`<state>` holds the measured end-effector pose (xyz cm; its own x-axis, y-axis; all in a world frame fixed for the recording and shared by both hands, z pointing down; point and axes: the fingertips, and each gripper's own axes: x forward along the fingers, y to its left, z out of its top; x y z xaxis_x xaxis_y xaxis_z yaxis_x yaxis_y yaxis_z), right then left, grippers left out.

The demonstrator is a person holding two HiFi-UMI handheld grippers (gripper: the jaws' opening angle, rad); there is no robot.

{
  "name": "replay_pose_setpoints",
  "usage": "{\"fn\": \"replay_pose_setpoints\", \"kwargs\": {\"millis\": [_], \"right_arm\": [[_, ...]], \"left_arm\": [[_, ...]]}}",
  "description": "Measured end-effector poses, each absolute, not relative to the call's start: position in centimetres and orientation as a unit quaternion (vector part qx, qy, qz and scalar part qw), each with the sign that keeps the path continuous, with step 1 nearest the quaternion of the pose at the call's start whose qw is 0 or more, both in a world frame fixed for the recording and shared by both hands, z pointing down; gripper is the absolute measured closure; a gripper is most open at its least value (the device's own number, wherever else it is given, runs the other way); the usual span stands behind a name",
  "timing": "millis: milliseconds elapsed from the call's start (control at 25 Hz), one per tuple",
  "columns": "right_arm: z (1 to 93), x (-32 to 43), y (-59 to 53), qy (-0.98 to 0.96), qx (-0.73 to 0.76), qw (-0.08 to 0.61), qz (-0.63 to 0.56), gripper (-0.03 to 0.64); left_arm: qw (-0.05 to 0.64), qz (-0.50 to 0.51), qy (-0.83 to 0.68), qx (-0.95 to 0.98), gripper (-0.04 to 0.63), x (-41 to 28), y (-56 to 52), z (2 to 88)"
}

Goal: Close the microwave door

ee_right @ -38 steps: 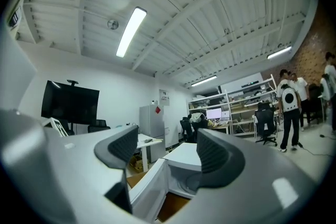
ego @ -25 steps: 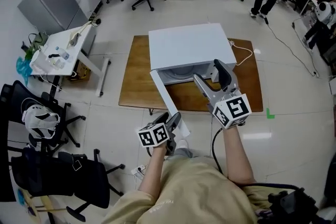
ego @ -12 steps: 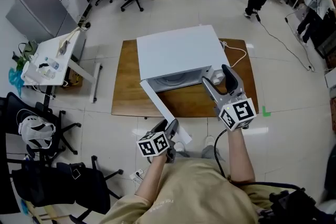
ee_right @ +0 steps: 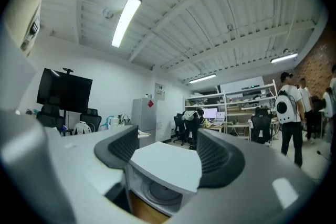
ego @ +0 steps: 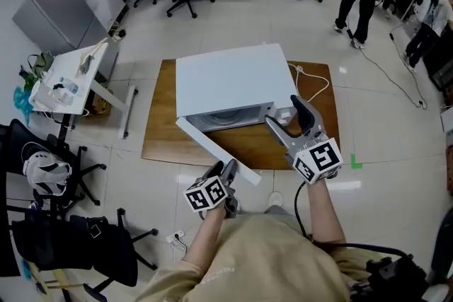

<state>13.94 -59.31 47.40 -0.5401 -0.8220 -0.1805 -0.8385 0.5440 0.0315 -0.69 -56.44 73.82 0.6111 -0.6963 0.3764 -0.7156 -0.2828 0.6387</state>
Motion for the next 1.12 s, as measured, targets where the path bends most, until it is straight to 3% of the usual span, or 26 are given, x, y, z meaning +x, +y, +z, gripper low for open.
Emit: {"fn": "replay_pose_setpoints", "kwargs": {"millis": [880, 1120], "right_arm": [[46.6, 21.0, -61.4, 0.850, -0.515, 0.106, 0.041, 0.276], [46.6, 21.4, -61.4, 0.848, -0.520, 0.100, 0.038, 0.276]], "left_arm": [[0.406, -0.012, -0.447, 0.797, 0.390, 5.6, -64.7, 72.7], [0.383, 0.028, -0.459, 0.801, 0.450, 6.6, -67.7, 73.7]]}}
